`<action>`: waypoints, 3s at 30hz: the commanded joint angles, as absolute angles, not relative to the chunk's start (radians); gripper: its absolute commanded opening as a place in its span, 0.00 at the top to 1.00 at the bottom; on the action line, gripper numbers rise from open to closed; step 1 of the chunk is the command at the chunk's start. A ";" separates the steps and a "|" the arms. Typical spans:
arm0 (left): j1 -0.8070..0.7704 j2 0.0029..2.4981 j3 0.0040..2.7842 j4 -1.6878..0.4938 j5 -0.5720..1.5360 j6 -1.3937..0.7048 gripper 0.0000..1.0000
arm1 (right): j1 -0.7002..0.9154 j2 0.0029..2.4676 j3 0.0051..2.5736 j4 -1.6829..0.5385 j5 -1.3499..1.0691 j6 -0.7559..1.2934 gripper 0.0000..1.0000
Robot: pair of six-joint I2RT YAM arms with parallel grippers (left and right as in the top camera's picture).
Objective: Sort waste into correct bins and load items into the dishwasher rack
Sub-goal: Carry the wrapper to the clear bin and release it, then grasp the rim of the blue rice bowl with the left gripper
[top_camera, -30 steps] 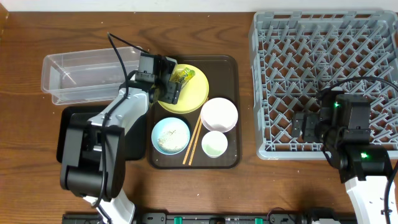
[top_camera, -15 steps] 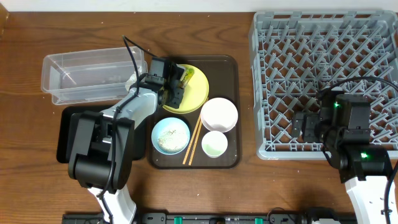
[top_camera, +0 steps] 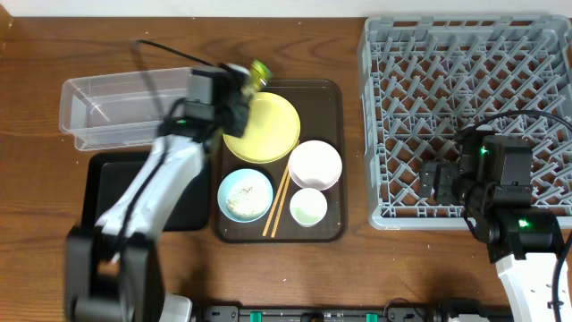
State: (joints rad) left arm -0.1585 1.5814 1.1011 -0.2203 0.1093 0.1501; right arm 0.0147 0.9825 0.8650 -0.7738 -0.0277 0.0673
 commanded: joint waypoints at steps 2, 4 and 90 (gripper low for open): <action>-0.052 1.528 1.111 -0.221 0.029 0.094 0.88 | 0.007 0.980 0.886 -0.774 -0.027 0.073 0.01; 0.002 1.533 1.111 -0.223 0.029 0.036 0.88 | 0.007 0.980 0.886 -0.773 -0.027 0.073 0.01; -0.477 1.780 1.091 -0.751 0.172 -0.335 0.94 | 0.007 0.980 0.886 -0.782 -0.027 0.073 0.01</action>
